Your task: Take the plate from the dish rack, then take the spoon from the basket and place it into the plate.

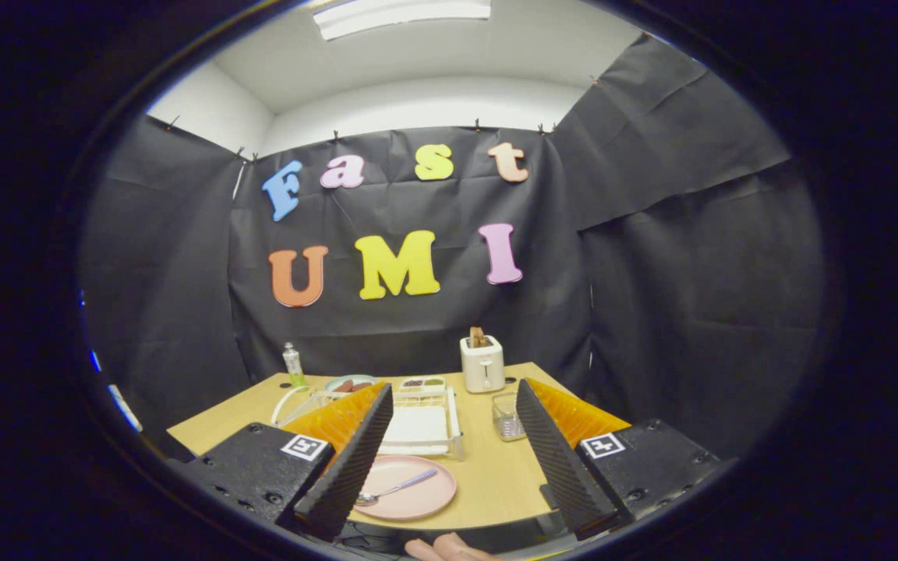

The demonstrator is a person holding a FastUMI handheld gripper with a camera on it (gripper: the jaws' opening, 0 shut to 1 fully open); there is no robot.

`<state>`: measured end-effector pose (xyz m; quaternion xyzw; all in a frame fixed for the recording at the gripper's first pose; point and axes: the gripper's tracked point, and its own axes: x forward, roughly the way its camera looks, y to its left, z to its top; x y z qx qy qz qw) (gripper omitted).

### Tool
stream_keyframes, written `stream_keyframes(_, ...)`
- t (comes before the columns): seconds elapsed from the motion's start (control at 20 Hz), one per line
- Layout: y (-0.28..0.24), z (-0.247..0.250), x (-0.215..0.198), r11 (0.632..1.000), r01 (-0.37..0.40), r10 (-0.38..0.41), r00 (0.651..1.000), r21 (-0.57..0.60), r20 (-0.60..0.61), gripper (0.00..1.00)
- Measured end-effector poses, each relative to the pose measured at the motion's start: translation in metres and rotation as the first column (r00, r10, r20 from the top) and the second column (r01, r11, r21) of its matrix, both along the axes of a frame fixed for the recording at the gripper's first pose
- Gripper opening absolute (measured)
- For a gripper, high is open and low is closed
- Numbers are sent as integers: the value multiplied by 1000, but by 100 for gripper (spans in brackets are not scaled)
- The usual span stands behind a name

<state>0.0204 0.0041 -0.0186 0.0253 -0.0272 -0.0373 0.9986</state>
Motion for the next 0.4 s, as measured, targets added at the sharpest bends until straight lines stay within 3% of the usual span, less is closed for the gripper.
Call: stream_keyframes(0.4, -10, -3, 2, 1000, 13, -13, 1000, 24, 2, 100)
